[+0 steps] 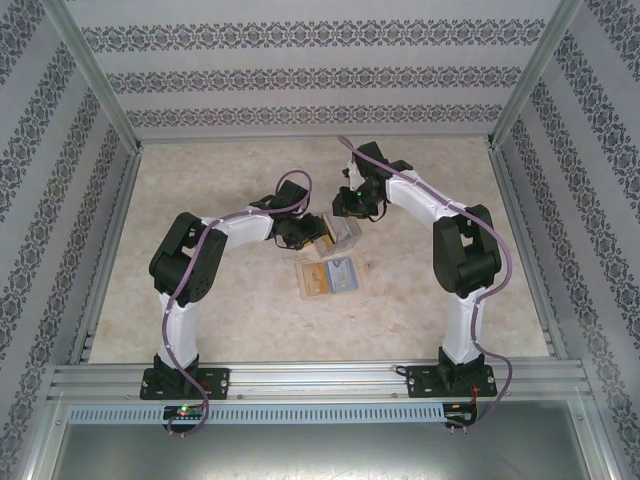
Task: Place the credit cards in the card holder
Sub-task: Pick up the credit card from the storage box.
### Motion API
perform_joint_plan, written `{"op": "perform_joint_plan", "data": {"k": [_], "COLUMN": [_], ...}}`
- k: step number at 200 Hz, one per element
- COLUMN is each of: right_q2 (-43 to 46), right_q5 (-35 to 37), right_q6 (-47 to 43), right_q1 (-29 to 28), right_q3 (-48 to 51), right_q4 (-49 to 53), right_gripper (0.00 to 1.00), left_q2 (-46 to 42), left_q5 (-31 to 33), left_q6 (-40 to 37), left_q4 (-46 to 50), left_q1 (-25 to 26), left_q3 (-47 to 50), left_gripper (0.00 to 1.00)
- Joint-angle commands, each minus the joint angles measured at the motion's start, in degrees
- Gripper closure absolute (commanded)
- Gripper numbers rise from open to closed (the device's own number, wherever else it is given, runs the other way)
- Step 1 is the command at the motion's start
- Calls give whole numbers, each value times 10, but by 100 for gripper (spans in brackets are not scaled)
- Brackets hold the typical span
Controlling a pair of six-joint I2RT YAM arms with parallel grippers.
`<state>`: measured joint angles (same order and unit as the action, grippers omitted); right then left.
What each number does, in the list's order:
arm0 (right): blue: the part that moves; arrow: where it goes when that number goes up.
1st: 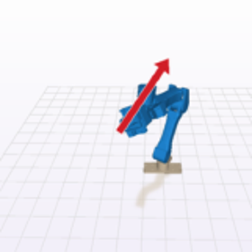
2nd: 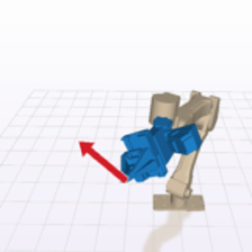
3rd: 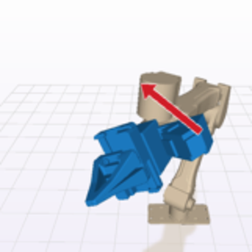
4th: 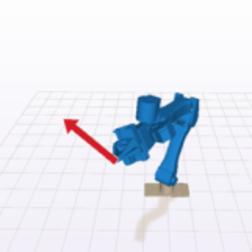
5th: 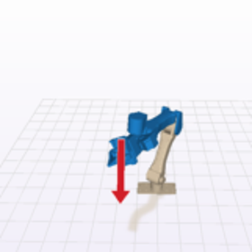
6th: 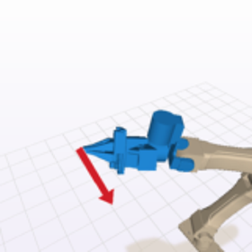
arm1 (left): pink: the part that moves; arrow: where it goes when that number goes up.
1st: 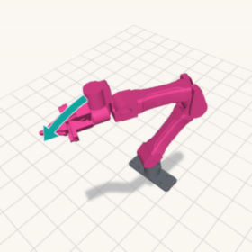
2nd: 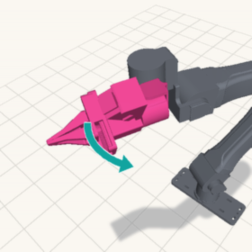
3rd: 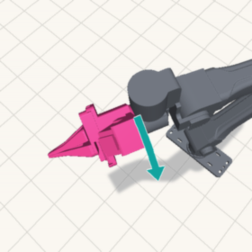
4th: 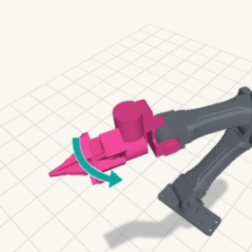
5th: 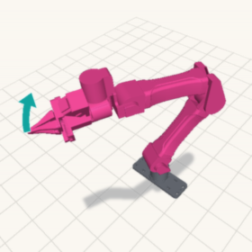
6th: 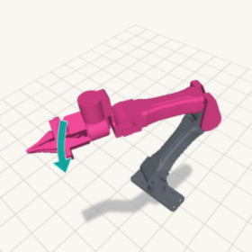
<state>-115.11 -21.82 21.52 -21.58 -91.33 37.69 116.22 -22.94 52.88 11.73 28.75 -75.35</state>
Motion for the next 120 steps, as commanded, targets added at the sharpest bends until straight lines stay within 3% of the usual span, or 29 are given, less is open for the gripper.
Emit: {"op": "perform_joint_plan", "data": {"k": [1, 52, 120], "right_q2": [17, 23, 38], "right_q5": [-15, -30, -44], "right_q6": [9, 13, 19], "right_q1": [4, 9, 19], "right_q3": [10, 14, 26], "right_q4": [-4, -11, -21], "right_gripper": [73, 80, 80], "left_q2": [6, 6, 9], "left_q5": [-11, -11, -14], "left_q6": [-8, -6, -8], "left_q4": [-2, -2, 3], "left_q1": [-3, -4, -3], "left_q3": [5, 6, 1], "left_gripper": [57, 57, 57]}}
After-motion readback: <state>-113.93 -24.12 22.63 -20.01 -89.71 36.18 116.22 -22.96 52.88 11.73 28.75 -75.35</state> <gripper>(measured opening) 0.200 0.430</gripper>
